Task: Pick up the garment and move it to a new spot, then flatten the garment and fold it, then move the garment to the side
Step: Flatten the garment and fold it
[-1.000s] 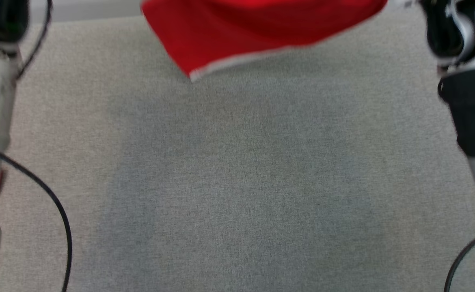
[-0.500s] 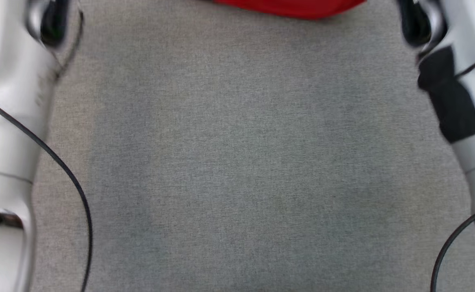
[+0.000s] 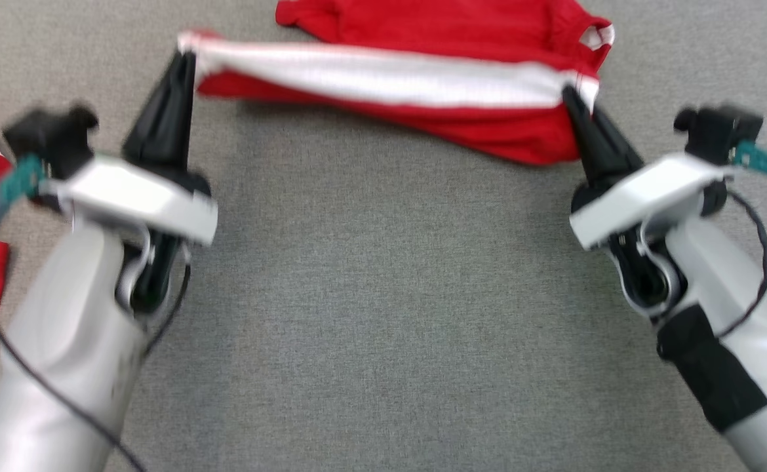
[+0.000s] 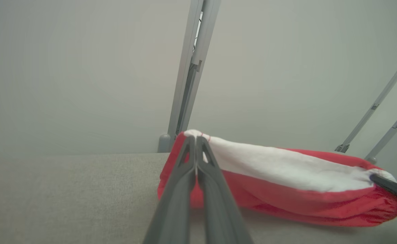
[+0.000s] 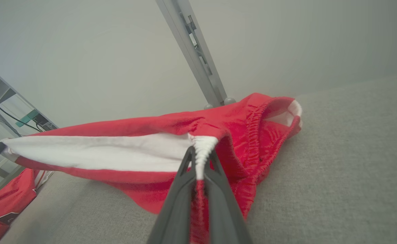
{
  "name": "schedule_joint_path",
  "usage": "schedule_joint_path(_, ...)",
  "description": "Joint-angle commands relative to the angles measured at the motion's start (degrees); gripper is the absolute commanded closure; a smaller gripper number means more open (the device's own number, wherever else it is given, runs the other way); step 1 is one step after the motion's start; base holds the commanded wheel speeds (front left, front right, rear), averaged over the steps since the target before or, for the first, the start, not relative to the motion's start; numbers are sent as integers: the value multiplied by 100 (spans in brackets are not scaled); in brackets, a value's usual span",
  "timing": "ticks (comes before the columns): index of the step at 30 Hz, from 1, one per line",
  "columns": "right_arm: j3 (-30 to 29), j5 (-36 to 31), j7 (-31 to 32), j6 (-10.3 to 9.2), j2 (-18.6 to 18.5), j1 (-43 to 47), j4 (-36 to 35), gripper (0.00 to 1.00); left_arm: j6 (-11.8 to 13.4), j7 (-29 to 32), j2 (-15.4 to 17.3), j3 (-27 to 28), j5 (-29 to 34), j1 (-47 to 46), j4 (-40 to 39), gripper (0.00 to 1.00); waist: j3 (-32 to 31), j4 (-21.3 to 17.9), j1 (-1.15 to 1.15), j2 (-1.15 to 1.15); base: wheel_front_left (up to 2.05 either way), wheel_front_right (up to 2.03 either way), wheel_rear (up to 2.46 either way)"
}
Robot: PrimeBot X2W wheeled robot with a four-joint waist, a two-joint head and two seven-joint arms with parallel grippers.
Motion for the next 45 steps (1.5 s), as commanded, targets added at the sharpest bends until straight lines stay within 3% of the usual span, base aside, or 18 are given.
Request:
schedule_joint_path(1,-22,82,-15,-2,-82,268,-103,100,58,-15,93,90,20,325,-233,100,-148,-39,0,0,0,0,0)
schedule_joint_path(10,141,193,110,-2,-387,1645,-677,100,580,429,507,98,-172,2499,-1914,100,-665,-102,0,0,0,0,0)
schedule_joint_path(19,18,-16,657,-1,-662,2910,-1342,100,1401,1590,978,36,-539,4248,-3660,100,-1086,-63,0,0,0,0,0)
schedule_joint_path(25,-509,-144,1129,-2,-773,3915,-2014,100,1916,2186,1233,63,-834,5211,-4547,100,-1258,21,0,0,0,0,0)
schedule_joint_path(29,-930,-341,1437,-2,-720,4478,-2410,100,2112,2349,1325,68,-949,5642,-4889,100,-1314,31,0,0,0,0,0)
schedule_joint_path(38,-1843,-939,2243,-2,-203,5546,-3602,100,2302,2384,1541,252,-925,5917,-5300,100,-1363,-80,0,0,0,0,0)
schedule_joint_path(45,-2380,-1402,2365,-2,531,5373,-3990,100,2118,2516,1787,342,-697,5120,-5298,100,-1256,-307,0,0,0,0,0)
